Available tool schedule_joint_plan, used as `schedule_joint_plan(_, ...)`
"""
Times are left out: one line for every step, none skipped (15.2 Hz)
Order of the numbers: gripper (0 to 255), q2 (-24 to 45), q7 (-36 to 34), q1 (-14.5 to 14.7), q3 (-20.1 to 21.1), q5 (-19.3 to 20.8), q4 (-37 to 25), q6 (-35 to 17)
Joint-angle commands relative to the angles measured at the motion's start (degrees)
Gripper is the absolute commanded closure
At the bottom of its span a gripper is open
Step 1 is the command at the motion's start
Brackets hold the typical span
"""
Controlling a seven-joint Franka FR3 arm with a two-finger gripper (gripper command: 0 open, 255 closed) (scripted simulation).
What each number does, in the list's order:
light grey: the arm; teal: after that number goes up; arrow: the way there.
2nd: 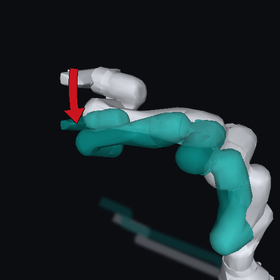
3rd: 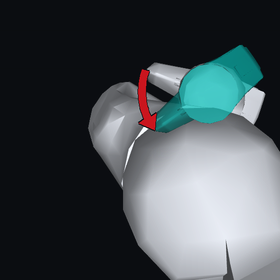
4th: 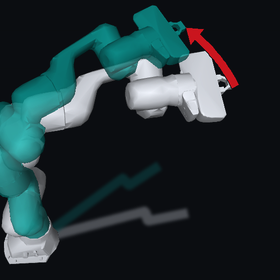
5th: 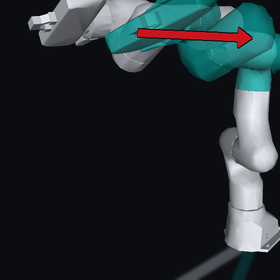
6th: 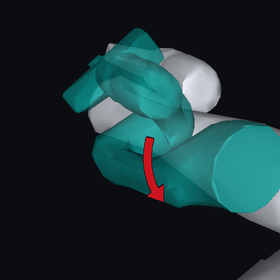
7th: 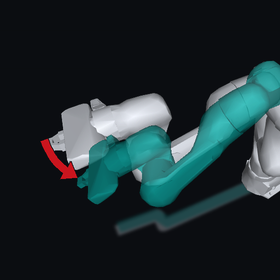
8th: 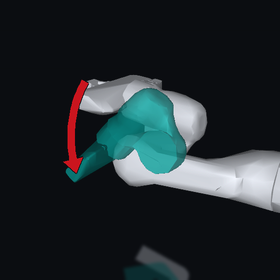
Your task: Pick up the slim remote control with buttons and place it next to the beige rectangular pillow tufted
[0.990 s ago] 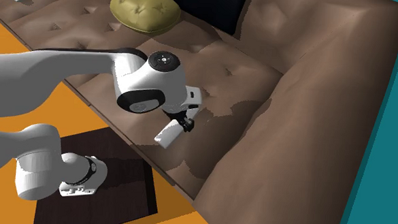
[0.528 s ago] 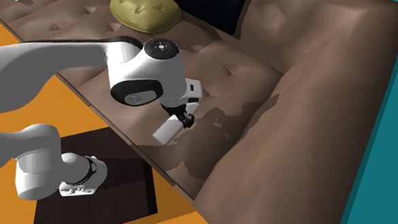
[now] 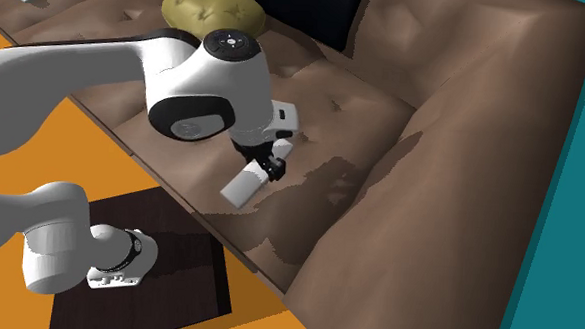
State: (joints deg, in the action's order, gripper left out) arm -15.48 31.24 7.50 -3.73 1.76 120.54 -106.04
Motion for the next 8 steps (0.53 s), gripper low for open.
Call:
schedule_joint_plan(255, -0.1, 0.0, 0.0, 0.1, 0.0, -1.4, 1.5)
schedule_joint_plan(255, -0.1, 0.0, 0.0, 0.1, 0.0, -2.2, 2.3)
schedule_joint_plan(255, -0.1, 0.0, 0.1, 0.1, 0.0, -3.0, 3.1)
schedule_joint_plan(255, -0.1, 0.0, 0.1, 0.1, -0.1, -3.7, 3.9)
schedule_joint_plan(255, -0.1, 0.0, 0.1, 0.1, -0.1, -4.5, 4.6)
schedule_joint_plan(255, -0.1, 0.0, 0.1, 0.1, -0.1, -5.3, 5.4)
schedule_joint_plan(255, 0.0, 0.0, 0.1, 0.1, -0.1, -6.1, 6.2)
schedule_joint_plan(255, 0.0, 0.0, 0.1, 0.1, -0.1, -7.0, 6.9)
